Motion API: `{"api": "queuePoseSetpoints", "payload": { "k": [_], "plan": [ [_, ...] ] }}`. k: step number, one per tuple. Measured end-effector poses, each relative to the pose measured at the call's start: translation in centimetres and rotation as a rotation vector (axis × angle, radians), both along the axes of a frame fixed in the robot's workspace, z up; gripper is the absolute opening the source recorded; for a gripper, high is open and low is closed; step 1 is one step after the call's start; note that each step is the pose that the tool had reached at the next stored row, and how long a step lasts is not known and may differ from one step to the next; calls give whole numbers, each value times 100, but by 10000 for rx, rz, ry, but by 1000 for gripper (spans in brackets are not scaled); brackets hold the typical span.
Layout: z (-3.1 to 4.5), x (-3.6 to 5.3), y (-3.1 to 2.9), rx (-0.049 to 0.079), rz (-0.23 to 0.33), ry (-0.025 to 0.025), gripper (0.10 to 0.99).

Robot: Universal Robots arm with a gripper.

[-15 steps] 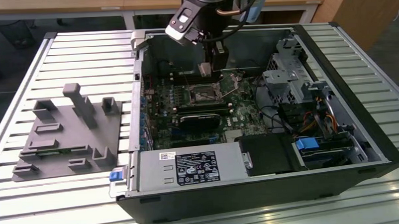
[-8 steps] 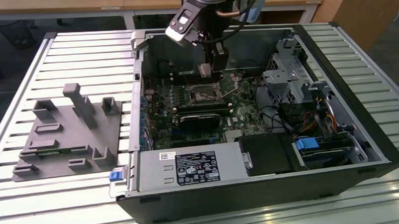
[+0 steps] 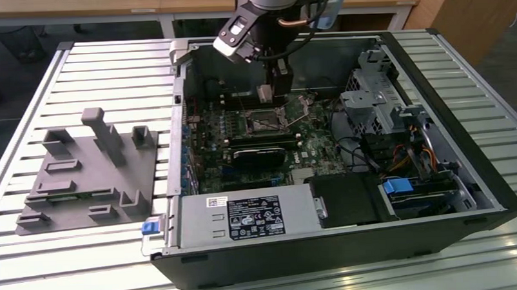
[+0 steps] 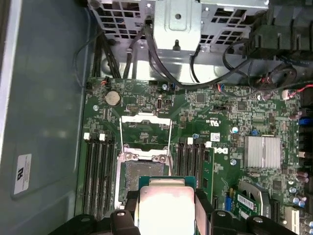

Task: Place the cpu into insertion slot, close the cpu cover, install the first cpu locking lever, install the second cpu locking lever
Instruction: 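Place the cpu into insertion slot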

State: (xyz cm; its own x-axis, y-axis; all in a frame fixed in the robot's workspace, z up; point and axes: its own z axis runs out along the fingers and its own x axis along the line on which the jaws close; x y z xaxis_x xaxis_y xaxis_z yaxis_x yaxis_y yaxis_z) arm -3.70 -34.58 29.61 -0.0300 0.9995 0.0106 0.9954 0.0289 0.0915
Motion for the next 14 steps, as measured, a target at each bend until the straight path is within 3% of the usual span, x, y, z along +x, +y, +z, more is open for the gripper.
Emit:
{"api": "queuePoseSetpoints", "payload": {
  "k": [14],
  "plan": [
    [-182,0,6,-17,65,-2,537]
  ]
}}
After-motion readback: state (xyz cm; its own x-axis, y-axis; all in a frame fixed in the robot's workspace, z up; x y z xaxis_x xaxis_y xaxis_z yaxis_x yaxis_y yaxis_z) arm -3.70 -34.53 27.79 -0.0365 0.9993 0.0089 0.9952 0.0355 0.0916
